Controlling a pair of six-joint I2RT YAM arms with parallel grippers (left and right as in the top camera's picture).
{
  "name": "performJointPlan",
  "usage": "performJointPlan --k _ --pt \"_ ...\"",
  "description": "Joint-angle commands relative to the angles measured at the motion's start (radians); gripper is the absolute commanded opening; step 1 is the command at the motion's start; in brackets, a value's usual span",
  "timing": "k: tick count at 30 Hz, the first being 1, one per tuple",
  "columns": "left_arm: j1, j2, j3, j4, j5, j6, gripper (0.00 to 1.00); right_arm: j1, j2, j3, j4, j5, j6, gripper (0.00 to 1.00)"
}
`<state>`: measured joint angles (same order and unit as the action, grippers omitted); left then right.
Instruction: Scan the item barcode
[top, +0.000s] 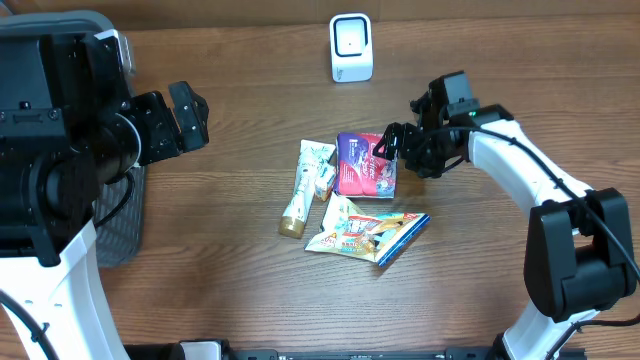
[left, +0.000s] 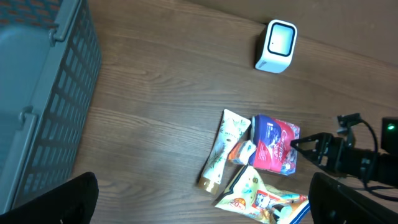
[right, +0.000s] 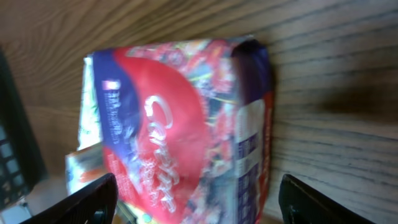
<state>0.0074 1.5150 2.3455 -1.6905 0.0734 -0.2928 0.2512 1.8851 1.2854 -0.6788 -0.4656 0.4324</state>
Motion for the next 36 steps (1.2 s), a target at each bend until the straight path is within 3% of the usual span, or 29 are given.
performJointPlan --k 1,4,12,15,17,22,27,28,30,33,36 --pt "0.005 0.002 -0.001 0.001 -0.006 0.008 1.0 0.011 -0.009 -0.07 0.072 0.039 0.091 0.83" --pt "0.005 0.002 -0.001 0.001 -0.006 0.008 0.99 0.025 -0.009 -0.122 0.145 0.0 0.127 0.72" --pt "0.005 0.002 -0.001 0.001 -0.006 0.008 1.0 0.089 -0.009 -0.167 0.251 0.05 0.236 0.7" --pt "0.005 0.002 -0.001 0.001 -0.006 0.008 0.99 0.09 -0.009 -0.167 0.244 0.082 0.249 0.42" --pt "0.005 0.002 -0.001 0.001 -0.006 0.008 1.0 0.089 -0.009 -0.167 0.248 0.084 0.25 0.05" --pt "0.005 0.002 -0.001 0.001 -0.006 0.008 1.0 0.042 -0.026 -0.088 0.2 -0.039 0.244 0.04" --pt "0.005 0.002 -0.001 0.001 -0.006 0.008 1.0 -0.087 -0.062 -0.009 0.262 -0.516 0.241 0.04" --pt "0.005 0.002 -0.001 0.001 -0.006 0.008 1.0 -0.143 -0.062 -0.007 0.346 -0.748 0.248 0.04" --pt "0.005 0.002 -0.001 0.001 -0.006 0.008 1.0 -0.185 -0.062 -0.007 0.399 -0.912 0.248 0.04" --pt "0.005 0.002 -0.001 0.001 -0.006 0.008 1.0 -0.228 -0.062 -0.007 0.449 -1.088 0.248 0.04" --pt "0.005 0.002 -0.001 0.001 -0.006 0.008 1.0 -0.245 -0.062 -0.007 0.446 -1.105 0.273 0.04"
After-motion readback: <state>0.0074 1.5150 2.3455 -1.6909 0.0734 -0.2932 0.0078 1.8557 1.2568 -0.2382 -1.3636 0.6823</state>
